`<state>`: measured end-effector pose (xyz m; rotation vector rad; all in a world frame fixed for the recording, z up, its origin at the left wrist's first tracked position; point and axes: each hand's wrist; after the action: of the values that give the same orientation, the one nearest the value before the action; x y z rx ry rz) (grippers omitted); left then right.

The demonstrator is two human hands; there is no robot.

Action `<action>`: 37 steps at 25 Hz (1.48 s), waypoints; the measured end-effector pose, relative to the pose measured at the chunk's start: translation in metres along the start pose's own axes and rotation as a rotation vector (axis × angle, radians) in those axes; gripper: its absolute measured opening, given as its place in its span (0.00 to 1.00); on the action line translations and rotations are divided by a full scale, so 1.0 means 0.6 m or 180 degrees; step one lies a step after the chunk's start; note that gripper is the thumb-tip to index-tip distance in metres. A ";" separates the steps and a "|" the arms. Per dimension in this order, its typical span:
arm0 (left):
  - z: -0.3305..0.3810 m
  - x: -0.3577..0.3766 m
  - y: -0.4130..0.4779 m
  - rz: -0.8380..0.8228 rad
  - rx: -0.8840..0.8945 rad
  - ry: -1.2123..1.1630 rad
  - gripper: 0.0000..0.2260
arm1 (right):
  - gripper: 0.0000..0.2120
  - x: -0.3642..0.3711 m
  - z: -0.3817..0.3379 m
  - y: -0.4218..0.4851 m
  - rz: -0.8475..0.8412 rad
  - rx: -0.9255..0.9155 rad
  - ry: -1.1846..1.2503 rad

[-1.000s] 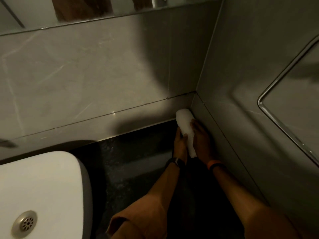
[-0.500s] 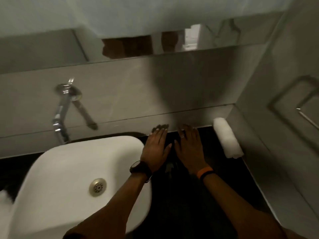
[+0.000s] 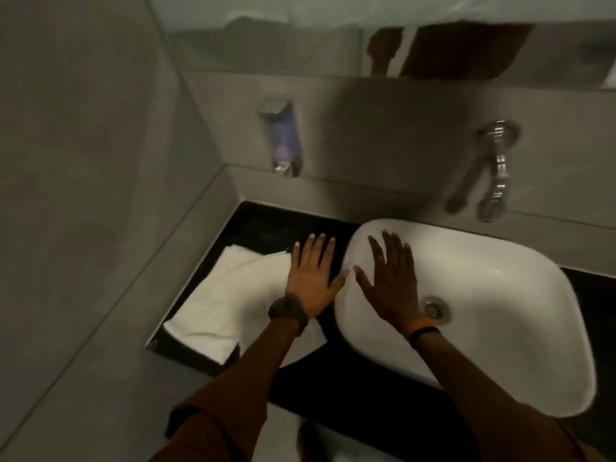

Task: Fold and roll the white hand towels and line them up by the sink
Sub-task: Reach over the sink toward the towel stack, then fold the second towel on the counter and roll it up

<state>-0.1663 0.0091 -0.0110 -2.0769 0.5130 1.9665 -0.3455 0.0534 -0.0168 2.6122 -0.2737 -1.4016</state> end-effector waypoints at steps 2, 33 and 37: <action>-0.099 0.033 -0.044 -0.0128 -0.0416 -0.0172 0.33 | 0.33 0.076 -0.083 0.009 -0.0223 -0.0006 0.0289; -0.022 -0.023 -0.092 0.0182 -0.0639 -0.2575 0.33 | 0.26 -0.009 -0.093 -0.060 -0.0022 0.1002 0.1976; 0.172 -0.056 -0.068 0.0098 -0.0098 -0.2710 0.33 | 0.28 -0.153 0.051 -0.135 0.0331 0.1069 0.1813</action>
<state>-0.2450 0.0908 0.0122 -1.0520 0.3191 2.5997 -0.4142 0.1522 0.0214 3.0677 -0.5892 -0.5698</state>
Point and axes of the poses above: each hand's wrist, its own y-axis towards the middle knuckle, its own x-axis out of the palm, z = x × y, and after that the axes turned 13 degrees about y, right-handed
